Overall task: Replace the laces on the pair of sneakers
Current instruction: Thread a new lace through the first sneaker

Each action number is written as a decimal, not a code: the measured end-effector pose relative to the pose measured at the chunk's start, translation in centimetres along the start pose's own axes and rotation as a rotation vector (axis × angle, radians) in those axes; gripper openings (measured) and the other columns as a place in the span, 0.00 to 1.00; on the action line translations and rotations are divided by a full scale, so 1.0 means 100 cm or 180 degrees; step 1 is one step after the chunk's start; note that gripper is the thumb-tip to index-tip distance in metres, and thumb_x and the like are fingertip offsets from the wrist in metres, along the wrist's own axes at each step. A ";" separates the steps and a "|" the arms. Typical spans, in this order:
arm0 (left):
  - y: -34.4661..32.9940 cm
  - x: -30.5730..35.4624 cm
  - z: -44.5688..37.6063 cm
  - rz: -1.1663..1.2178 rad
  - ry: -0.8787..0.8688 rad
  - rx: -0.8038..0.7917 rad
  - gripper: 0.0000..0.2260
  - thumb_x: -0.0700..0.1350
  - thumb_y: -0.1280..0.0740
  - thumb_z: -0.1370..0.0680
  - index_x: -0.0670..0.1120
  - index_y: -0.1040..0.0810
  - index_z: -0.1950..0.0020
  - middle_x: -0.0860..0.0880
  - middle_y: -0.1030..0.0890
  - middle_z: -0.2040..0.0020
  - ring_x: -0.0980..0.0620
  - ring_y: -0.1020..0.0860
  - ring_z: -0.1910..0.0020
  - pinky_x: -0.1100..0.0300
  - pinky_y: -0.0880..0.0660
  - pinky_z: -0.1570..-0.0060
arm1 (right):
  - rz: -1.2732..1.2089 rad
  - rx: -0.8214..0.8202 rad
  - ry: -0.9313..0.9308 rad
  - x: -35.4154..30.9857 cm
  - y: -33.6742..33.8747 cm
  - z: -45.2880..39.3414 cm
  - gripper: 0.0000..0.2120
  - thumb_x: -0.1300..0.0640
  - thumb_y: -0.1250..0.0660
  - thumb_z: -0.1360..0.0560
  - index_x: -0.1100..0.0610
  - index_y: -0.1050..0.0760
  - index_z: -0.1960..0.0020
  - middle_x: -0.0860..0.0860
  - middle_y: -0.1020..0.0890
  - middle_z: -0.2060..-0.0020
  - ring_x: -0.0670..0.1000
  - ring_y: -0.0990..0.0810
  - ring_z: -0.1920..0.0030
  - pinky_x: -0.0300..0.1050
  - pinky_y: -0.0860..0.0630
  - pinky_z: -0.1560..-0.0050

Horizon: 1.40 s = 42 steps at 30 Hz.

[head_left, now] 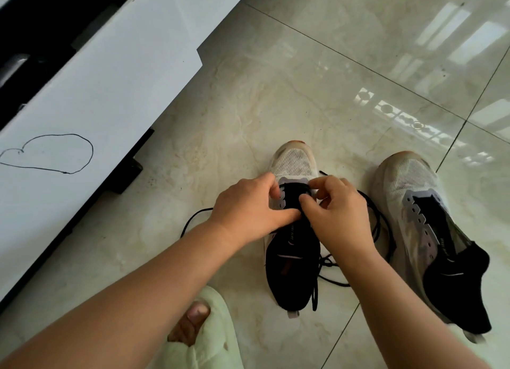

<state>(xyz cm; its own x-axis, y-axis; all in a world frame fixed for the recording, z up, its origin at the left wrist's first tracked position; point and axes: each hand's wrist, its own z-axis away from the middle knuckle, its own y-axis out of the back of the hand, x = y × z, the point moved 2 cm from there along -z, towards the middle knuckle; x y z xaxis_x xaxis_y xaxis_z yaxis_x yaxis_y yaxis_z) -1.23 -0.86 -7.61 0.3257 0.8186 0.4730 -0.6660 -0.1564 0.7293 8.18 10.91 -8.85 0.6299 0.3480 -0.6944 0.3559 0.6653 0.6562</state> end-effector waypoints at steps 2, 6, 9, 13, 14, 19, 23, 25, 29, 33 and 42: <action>-0.003 0.003 0.000 -0.0171 0.0057 -0.0045 0.21 0.65 0.31 0.37 0.56 0.33 0.55 0.57 0.27 0.64 0.59 0.27 0.66 0.62 0.36 0.71 | 0.0237 0.0049 0.0080 -0.003 -0.002 -0.005 0.06 0.58 0.33 0.30 0.55 0.23 0.53 0.48 0.26 0.59 0.48 0.26 0.60 0.41 0.33 0.63; -0.007 0.003 -0.001 0.0129 0.0202 -0.0344 0.19 0.56 0.29 0.35 0.53 0.32 0.50 0.54 0.24 0.60 0.54 0.24 0.62 0.60 0.31 0.68 | 0.0144 0.0026 0.0101 -0.007 -0.001 -0.011 0.03 0.63 0.35 0.31 0.56 0.24 0.60 0.48 0.26 0.62 0.50 0.26 0.62 0.43 0.30 0.63; -0.002 -0.005 -0.002 0.0797 0.0303 -0.0419 0.13 0.46 0.31 0.30 0.51 0.26 0.47 0.51 0.20 0.58 0.53 0.20 0.61 0.60 0.24 0.62 | -0.0323 -0.0039 0.0259 -0.008 0.009 -0.002 0.09 0.65 0.33 0.31 0.51 0.25 0.62 0.45 0.27 0.62 0.44 0.27 0.62 0.31 0.32 0.64; -0.004 -0.011 0.000 0.0999 0.0233 -0.0274 0.09 0.42 0.32 0.28 0.54 0.25 0.50 0.54 0.19 0.65 0.64 0.23 0.70 0.72 0.28 0.70 | 0.0176 -0.0370 0.0650 -0.005 0.012 0.031 0.06 0.55 0.27 0.35 0.51 0.24 0.65 0.44 0.30 0.60 0.46 0.33 0.55 0.40 0.38 0.53; -0.005 -0.011 0.000 0.0989 0.0213 -0.0242 0.09 0.42 0.32 0.27 0.54 0.26 0.51 0.54 0.20 0.65 0.65 0.25 0.72 0.73 0.30 0.72 | 0.0543 -0.0443 0.0731 -0.005 0.010 0.039 0.10 0.48 0.26 0.37 0.51 0.24 0.63 0.45 0.31 0.59 0.46 0.35 0.54 0.41 0.42 0.51; -0.007 -0.011 0.002 0.0992 0.0122 -0.0178 0.09 0.42 0.32 0.26 0.55 0.27 0.52 0.54 0.20 0.67 0.65 0.26 0.73 0.74 0.34 0.75 | 0.1690 -0.0410 0.0911 -0.007 0.004 0.055 0.17 0.47 0.23 0.42 0.56 0.25 0.62 0.53 0.25 0.50 0.58 0.29 0.47 0.53 0.39 0.43; -0.007 -0.014 0.005 0.1096 0.0087 -0.0144 0.09 0.42 0.32 0.26 0.54 0.27 0.52 0.55 0.21 0.69 0.67 0.26 0.73 0.75 0.33 0.74 | 0.1843 -0.0522 0.0928 -0.010 0.005 0.055 0.13 0.55 0.21 0.43 0.57 0.23 0.66 0.56 0.22 0.48 0.62 0.25 0.45 0.63 0.35 0.41; -0.007 -0.015 0.005 0.1138 0.0112 -0.0137 0.08 0.42 0.32 0.26 0.54 0.27 0.52 0.56 0.21 0.69 0.67 0.26 0.73 0.75 0.33 0.73 | 0.1849 -0.0540 0.0960 -0.007 0.010 0.056 0.12 0.56 0.22 0.41 0.56 0.21 0.61 0.56 0.23 0.46 0.62 0.26 0.44 0.63 0.36 0.39; -0.007 -0.014 0.005 0.1130 0.0128 -0.0143 0.08 0.42 0.32 0.26 0.54 0.27 0.53 0.55 0.21 0.67 0.66 0.26 0.73 0.74 0.32 0.73 | 0.1406 -0.0837 0.0610 0.002 0.017 0.071 0.25 0.57 0.34 0.28 0.47 0.35 0.34 0.48 0.28 0.42 0.52 0.24 0.51 0.45 0.26 0.52; -0.006 -0.012 0.006 0.1038 0.0128 -0.0102 0.08 0.42 0.32 0.26 0.54 0.27 0.53 0.56 0.20 0.67 0.67 0.26 0.73 0.74 0.33 0.73 | 0.0752 -0.0584 0.0479 0.005 0.018 0.086 0.23 0.63 0.43 0.26 0.49 0.37 0.33 0.49 0.20 0.59 0.54 0.23 0.65 0.50 0.26 0.64; -0.005 -0.007 0.010 0.0659 -0.0196 0.0051 0.12 0.51 0.27 0.31 0.55 0.25 0.50 0.56 0.24 0.57 0.63 0.28 0.64 0.67 0.32 0.63 | -0.1282 0.0146 0.0604 -0.018 0.042 0.061 0.09 0.61 0.38 0.27 0.47 0.30 0.54 0.45 0.18 0.61 0.47 0.21 0.69 0.36 0.25 0.69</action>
<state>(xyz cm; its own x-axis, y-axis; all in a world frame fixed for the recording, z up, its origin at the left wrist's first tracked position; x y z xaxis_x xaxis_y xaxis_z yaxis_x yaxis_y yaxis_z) -0.44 -1.93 -7.85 0.2238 0.7329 0.6425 -0.7123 -0.3269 0.6210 12.73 9.07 -3.09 0.2983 0.1849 -0.9364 0.5798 0.7442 0.3316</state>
